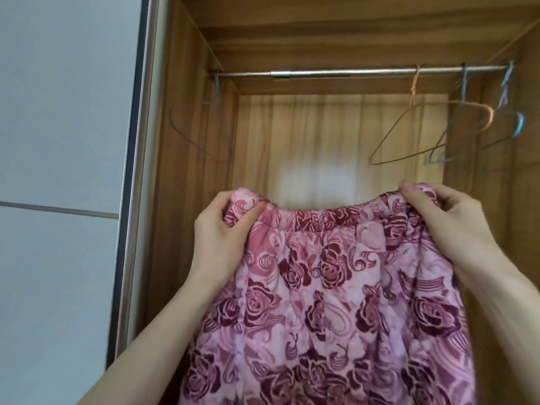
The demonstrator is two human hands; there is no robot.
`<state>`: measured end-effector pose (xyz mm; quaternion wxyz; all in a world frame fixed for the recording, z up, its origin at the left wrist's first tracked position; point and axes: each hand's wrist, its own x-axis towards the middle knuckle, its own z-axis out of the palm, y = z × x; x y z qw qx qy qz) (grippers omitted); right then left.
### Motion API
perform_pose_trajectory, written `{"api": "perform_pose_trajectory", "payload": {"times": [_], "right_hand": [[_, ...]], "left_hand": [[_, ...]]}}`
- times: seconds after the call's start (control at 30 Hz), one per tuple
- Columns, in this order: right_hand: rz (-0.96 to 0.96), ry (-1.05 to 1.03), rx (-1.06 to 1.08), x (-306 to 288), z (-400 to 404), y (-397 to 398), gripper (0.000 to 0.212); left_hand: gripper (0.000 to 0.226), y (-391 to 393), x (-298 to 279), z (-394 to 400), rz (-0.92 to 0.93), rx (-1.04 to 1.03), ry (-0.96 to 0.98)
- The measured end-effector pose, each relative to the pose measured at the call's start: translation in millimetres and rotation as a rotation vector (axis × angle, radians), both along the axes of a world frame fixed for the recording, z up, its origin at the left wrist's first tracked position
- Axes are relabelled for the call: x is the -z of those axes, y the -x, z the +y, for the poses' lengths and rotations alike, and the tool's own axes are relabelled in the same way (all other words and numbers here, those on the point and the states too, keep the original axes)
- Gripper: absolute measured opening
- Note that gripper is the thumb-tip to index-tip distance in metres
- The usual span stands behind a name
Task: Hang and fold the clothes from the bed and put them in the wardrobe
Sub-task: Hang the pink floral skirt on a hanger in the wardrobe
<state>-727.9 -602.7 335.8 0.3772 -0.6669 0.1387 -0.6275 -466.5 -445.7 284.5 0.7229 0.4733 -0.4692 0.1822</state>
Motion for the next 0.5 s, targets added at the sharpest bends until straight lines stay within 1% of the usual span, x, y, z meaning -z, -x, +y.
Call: {"api": "perform_pose_trajectory", "payload": {"times": [0.1,0.2,0.4,0.5], "right_hand": [[0.088,-0.013,0.005,-9,-14,1,0.028],[0.18,0.021,0.089,-9,-29,6,0.033],[0.401,0.219,0.458,-17,-49,20,0.042],[0.452,0.288,0.556,-18,-54,22,0.04]], "left_hand": [[0.017,-3,-12,-17,0.017,0.046,-0.003],[0.018,-6,-22,-34,0.015,0.063,0.007],[0.022,-1,-48,-69,-0.003,0.086,0.027],[0.025,-1,-57,-88,-0.005,0.1,0.056]]}}
